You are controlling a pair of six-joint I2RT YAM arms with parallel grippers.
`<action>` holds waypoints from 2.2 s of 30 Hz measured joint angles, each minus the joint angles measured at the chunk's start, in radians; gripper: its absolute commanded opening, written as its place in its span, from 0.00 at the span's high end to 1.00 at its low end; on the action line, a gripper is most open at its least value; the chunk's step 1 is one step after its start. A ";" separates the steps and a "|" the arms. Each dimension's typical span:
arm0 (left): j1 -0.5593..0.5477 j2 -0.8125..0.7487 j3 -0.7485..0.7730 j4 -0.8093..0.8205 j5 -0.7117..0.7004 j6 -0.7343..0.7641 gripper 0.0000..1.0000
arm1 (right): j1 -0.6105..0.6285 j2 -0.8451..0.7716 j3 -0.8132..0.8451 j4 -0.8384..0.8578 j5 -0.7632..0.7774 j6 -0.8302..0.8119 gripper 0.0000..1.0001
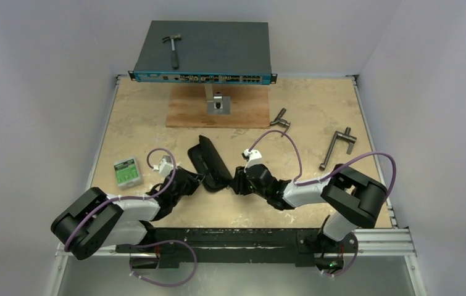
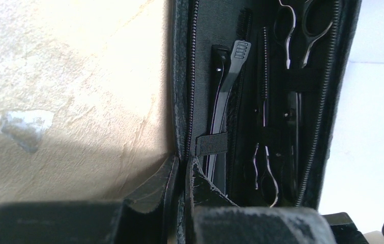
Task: Sort the hair-cutting tools
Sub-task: Zip the hairdressing tool bag at the center of the board.
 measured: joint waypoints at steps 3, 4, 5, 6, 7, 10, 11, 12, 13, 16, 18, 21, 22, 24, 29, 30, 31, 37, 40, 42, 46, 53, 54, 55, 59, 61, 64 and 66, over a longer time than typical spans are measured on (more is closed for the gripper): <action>-0.017 0.003 -0.013 0.020 -0.019 -0.032 1.00 | -0.003 -0.002 -0.010 0.019 -0.018 0.001 0.64; -0.023 0.004 -0.016 0.025 -0.026 -0.041 1.00 | -0.003 -0.002 -0.010 0.022 -0.020 0.001 0.63; -0.030 0.004 -0.018 0.027 -0.034 -0.051 1.00 | -0.003 -0.001 -0.010 0.025 -0.023 0.000 0.62; -0.035 0.005 -0.018 0.028 -0.041 -0.058 1.00 | -0.003 0.000 -0.010 0.030 -0.027 0.000 0.61; -0.041 0.005 -0.019 0.028 -0.047 -0.067 1.00 | -0.003 0.002 -0.010 0.033 -0.034 0.000 0.60; -0.054 0.005 -0.019 0.026 -0.064 -0.087 1.00 | -0.003 0.008 -0.010 0.048 -0.050 0.000 0.59; -0.056 0.005 -0.021 0.027 -0.067 -0.092 1.00 | -0.003 0.008 -0.010 0.049 -0.053 0.000 0.60; -0.058 0.005 -0.021 0.026 -0.070 -0.096 1.00 | -0.003 0.009 -0.010 0.051 -0.060 0.000 0.62; -0.061 0.005 -0.021 0.026 -0.074 -0.098 1.00 | -0.003 0.012 -0.010 0.055 -0.066 0.000 0.64; -0.066 0.005 -0.021 0.024 -0.086 -0.112 1.00 | -0.003 0.025 -0.009 0.071 -0.071 0.000 0.67; -0.068 0.005 -0.023 0.024 -0.093 -0.117 1.00 | -0.004 0.034 -0.008 0.085 -0.071 0.001 0.68; -0.068 0.006 -0.024 0.026 -0.102 -0.121 1.00 | -0.005 0.049 -0.008 0.108 -0.071 0.004 0.71; -0.069 0.007 -0.024 0.027 -0.105 -0.122 1.00 | -0.005 0.053 -0.008 0.113 -0.071 0.005 0.72; -0.069 0.010 -0.025 0.029 -0.111 -0.123 1.00 | -0.008 0.061 -0.005 0.122 -0.071 0.007 0.77; -0.069 0.022 -0.024 0.042 -0.124 -0.126 1.00 | -0.013 0.079 0.004 0.125 -0.070 0.009 0.96; -0.070 0.024 -0.025 0.045 -0.126 -0.130 1.00 | -0.014 0.080 0.004 0.124 -0.070 0.011 0.98; -0.071 0.026 -0.025 0.047 -0.129 -0.131 1.00 | -0.016 0.080 0.005 0.122 -0.070 0.012 0.99; -0.075 0.037 -0.025 0.059 -0.139 -0.140 1.00 | -0.018 0.080 0.004 0.120 -0.072 0.016 1.00; -0.076 0.045 -0.025 0.069 -0.141 -0.141 1.00 | -0.019 0.079 -0.005 0.133 -0.076 0.016 1.00; -0.077 0.049 -0.025 0.075 -0.141 -0.143 1.00 | -0.021 0.077 -0.017 0.150 -0.082 0.016 1.00; -0.082 0.051 -0.025 0.078 -0.139 -0.144 1.00 | -0.021 0.064 -0.034 0.160 -0.097 0.006 1.00; -0.085 0.051 -0.025 0.078 -0.138 -0.146 1.00 | -0.015 0.055 -0.035 0.150 -0.112 -0.043 1.00; -0.085 0.051 -0.025 0.078 -0.139 -0.146 1.00 | -0.010 0.052 -0.035 0.145 -0.112 -0.051 1.00; -0.086 0.052 -0.025 0.078 -0.140 -0.146 1.00 | -0.004 0.050 -0.035 0.142 -0.112 -0.057 1.00; -0.087 0.058 -0.025 0.081 -0.150 -0.149 1.00 | 0.026 0.045 -0.035 0.134 -0.108 -0.074 1.00; -0.087 0.062 -0.025 0.084 -0.158 -0.154 1.00 | 0.044 0.045 -0.035 0.134 -0.101 -0.075 1.00; -0.088 0.066 -0.025 0.086 -0.172 -0.165 1.00 | 0.072 0.045 -0.035 0.132 -0.100 -0.076 1.00; -0.089 0.067 -0.025 0.085 -0.175 -0.168 1.00 | 0.082 0.042 -0.036 0.129 -0.101 -0.076 1.00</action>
